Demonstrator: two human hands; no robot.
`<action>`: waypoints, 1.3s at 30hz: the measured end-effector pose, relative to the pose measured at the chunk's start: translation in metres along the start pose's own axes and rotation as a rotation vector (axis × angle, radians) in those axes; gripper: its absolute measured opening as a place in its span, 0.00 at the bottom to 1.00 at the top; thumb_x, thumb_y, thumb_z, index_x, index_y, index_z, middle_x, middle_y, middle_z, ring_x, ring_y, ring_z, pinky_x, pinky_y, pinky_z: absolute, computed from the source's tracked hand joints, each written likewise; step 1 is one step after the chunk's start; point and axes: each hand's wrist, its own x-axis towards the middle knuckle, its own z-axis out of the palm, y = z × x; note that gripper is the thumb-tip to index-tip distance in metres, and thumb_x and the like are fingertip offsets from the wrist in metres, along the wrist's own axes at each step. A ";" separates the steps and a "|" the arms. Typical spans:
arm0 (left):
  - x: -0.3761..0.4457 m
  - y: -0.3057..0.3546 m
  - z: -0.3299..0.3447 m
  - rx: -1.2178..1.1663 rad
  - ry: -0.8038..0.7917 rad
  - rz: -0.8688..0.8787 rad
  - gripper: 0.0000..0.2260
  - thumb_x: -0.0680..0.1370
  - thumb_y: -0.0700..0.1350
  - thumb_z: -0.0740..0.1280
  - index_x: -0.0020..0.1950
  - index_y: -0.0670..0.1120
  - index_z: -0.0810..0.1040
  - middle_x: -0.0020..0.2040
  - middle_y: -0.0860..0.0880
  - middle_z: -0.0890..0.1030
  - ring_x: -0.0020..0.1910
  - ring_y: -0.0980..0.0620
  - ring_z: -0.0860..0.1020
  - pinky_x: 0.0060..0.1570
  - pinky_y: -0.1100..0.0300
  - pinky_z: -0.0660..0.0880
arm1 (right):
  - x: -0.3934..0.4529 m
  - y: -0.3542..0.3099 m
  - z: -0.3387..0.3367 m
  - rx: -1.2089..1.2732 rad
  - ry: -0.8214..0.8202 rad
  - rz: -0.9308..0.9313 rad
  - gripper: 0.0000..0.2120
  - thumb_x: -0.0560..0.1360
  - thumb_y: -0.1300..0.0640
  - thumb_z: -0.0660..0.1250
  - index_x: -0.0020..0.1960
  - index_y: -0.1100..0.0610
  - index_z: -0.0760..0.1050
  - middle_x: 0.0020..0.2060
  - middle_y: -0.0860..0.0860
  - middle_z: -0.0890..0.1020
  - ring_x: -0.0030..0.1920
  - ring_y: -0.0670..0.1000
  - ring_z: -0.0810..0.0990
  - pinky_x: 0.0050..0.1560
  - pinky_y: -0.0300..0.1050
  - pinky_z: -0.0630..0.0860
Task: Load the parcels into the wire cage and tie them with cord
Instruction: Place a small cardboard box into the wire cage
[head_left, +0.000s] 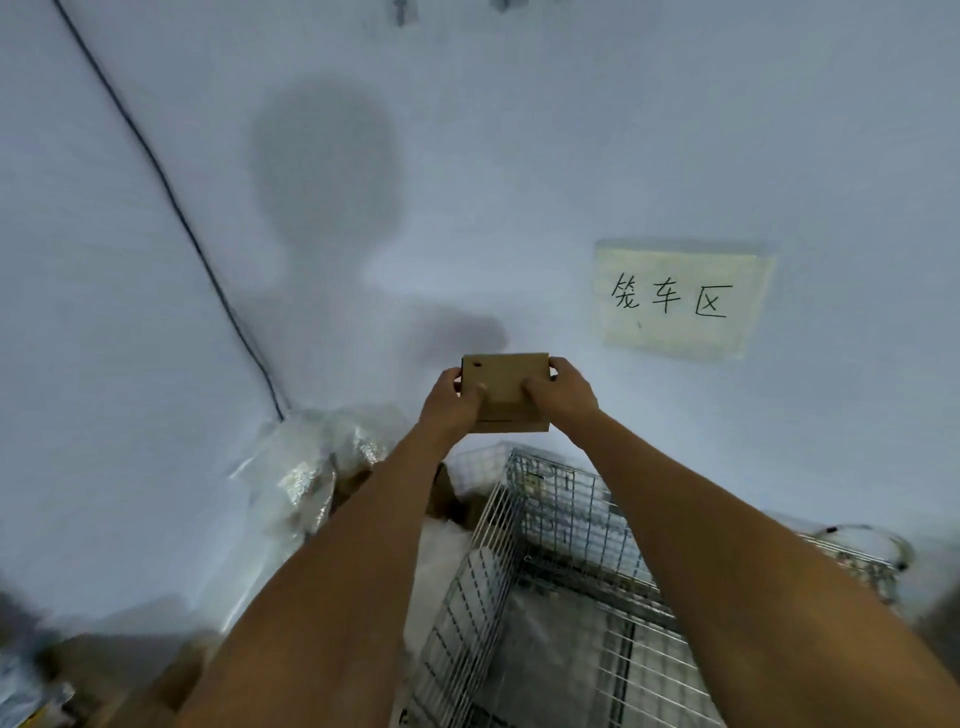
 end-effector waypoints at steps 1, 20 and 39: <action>0.014 -0.008 0.015 0.003 -0.031 -0.009 0.23 0.82 0.52 0.65 0.75 0.47 0.68 0.69 0.45 0.75 0.60 0.46 0.76 0.59 0.49 0.78 | 0.015 0.015 0.000 -0.010 -0.001 0.027 0.31 0.76 0.46 0.65 0.78 0.51 0.66 0.68 0.55 0.78 0.63 0.59 0.79 0.63 0.55 0.77; 0.123 -0.346 0.290 -0.013 -0.427 -0.342 0.18 0.82 0.53 0.67 0.71 0.51 0.74 0.62 0.47 0.79 0.53 0.51 0.81 0.44 0.60 0.79 | 0.101 0.362 0.163 0.092 0.175 0.684 0.38 0.70 0.56 0.77 0.77 0.51 0.66 0.64 0.52 0.80 0.56 0.53 0.81 0.55 0.52 0.81; 0.227 -0.658 0.503 -0.002 -0.208 -0.391 0.18 0.77 0.35 0.65 0.67 0.44 0.77 0.66 0.45 0.77 0.62 0.46 0.76 0.57 0.59 0.74 | 0.265 0.687 0.392 0.253 0.265 0.694 0.19 0.72 0.65 0.73 0.61 0.52 0.80 0.42 0.49 0.84 0.38 0.50 0.81 0.31 0.36 0.74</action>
